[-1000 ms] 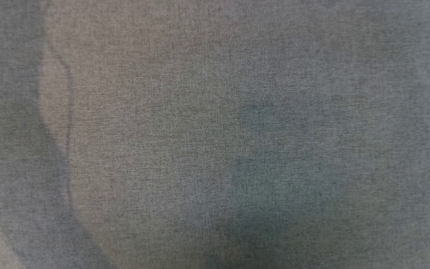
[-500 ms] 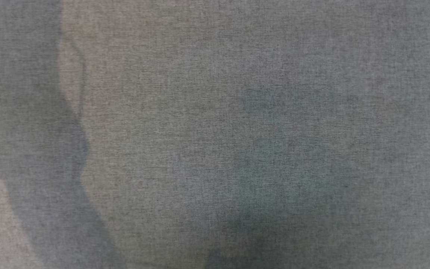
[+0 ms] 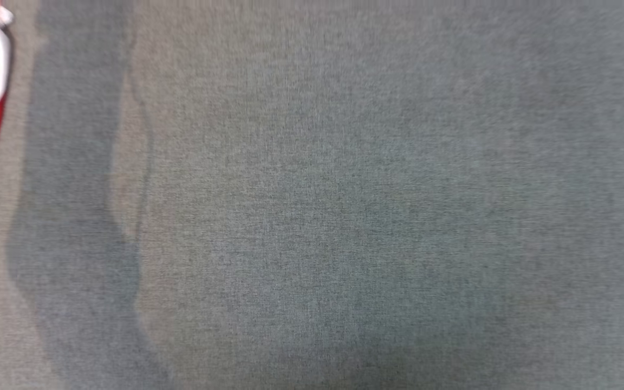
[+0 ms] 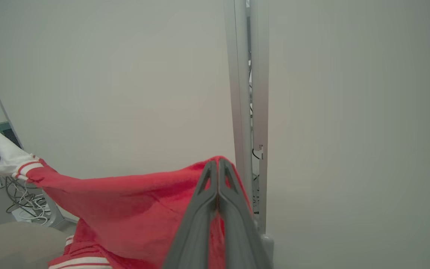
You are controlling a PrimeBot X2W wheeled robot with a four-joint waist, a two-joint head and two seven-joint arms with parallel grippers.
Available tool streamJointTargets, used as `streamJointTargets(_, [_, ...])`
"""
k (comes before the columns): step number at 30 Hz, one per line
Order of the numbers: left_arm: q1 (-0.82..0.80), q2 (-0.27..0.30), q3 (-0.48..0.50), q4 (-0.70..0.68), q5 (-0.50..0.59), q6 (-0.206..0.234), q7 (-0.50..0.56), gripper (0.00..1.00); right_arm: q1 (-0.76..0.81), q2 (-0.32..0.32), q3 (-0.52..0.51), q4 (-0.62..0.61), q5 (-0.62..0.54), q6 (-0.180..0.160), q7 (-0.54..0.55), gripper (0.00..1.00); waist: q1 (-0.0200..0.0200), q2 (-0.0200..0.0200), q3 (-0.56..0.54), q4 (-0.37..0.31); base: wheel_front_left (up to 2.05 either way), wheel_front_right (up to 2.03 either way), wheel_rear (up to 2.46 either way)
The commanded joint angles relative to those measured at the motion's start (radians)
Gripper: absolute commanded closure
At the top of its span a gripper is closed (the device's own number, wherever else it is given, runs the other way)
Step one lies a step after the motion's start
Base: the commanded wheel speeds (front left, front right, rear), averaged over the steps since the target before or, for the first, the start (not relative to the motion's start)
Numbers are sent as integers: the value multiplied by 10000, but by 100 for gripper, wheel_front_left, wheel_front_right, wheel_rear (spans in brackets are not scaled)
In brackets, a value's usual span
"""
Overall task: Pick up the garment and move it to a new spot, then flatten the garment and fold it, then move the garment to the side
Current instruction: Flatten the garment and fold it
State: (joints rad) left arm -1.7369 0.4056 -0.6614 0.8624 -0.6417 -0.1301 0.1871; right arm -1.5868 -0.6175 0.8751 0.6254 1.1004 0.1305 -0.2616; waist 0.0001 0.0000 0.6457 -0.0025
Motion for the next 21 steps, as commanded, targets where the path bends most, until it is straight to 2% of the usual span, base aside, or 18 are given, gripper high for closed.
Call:
streamJointTargets(1, [495, 351, -309, -251, -395, -3, 335, 100, 492, -120, 311, -83, 214, 7, -8, 100, -1, 0, -669, -49, 0, 0, 0])
streamJointTargets(4, [1598, 894, -1042, -876, -1196, -4, 1119, 100, 1333, -181, 967, -331, 667, 7, 88, 100, -1, 0, -1389, -120, 0, 0, 0])
streamJointTargets(8, [3126, 1996, -1986, -2042, -2107, -1, 2040, 100, 2436, -390, 1754, -732, 1303, 7, 228, 100, -1, 0, -2364, -256, 0, 0, 0])
streamJointTargets(12, [4827, 2886, -2332, -3239, -3143, -2, 2673, 100, 3557, -590, 2383, -1268, 2189, 7, 495, 100, -1, 0, -3295, -309, 0, 0, 0])
streamJointTargets(13, [5691, 3353, -2471, -3774, -3516, -2, 3015, 100, 4081, -788, 2579, -1560, 2665, 7, 626, 100, -1, 0, -3704, -350, 0, 0, 0])
streamJointTargets(14, [6120, 3523, -2541, -4082, -3742, 11, 3172, 100, 4409, -877, 2723, -1708, 2863, 7, 741, 100, -1, 0, -3898, -364, 0, 0, 0])
streamJointTargets(16, [6970, 3808, -2615, -4703, -4245, 133, 3485, 100, 4968, -1046, 2996, -1934, 3211, 7, 971, 100, -1, 0, -4257, -384, 0, 0, 0])
streamJointTargets(21, [8842, 4653, -2860, -6696, -5353, 782, 4221, 100, 6213, -1545, 3399, -2562, 3944, 7, 1330, 100, -1, 0, -4885, -359, 0, 0, 0])
